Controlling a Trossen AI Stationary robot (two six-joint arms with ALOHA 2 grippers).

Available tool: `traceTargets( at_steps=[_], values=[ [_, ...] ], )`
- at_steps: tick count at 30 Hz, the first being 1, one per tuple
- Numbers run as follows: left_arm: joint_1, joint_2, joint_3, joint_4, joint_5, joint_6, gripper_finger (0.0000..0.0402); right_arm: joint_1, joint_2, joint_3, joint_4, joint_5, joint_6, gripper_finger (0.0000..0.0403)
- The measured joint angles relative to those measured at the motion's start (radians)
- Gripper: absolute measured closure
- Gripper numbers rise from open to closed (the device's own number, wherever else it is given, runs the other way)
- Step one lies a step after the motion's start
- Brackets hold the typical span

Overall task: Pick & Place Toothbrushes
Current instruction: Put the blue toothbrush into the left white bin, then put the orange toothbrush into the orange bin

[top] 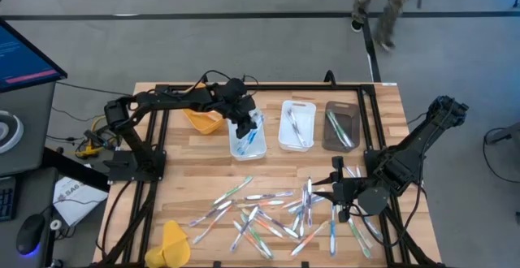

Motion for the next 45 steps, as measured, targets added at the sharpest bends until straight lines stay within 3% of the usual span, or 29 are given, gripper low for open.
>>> traceTargets(
  at_steps=[8, 16, 23, 29, 35, 45],
  values=[
    [0.0, 0.0, -0.041, 0.006, -0.042, 0.005, 0.0275, 0.0, 0.0, 0.0, 0.0, 0.0, 0.0, 0.0301],
    [0.0, -0.049, -0.041, 0.034, -0.054, 0.007, 0.0253, -0.003, 0.017, 0.0, 0.085, 0.001, 0.0, 0.0301],
    [-0.013, -0.224, -0.041, 0.026, -0.055, 0.001, 0.0249, -0.011, 0.089, 0.001, 0.15, -0.001, -0.002, 0.0301],
    [-0.118, -0.433, -0.112, 0.026, -0.052, 0.003, 0.0249, -0.024, 0.19, 0.002, 0.163, -0.006, 0.015, 0.0301],
    [-0.279, -0.628, -0.29, 0.083, -0.051, 0.003, 0.0248, -0.064, 0.214, 0.071, 0.048, -0.024, 0.183, 0.0301],
    [-0.447, -0.813, -0.582, 0.453, -0.052, 0.004, 0.0247, -0.145, 0.208, 0.159, -0.372, -0.149, 0.696, 0.0301]
  ],
)
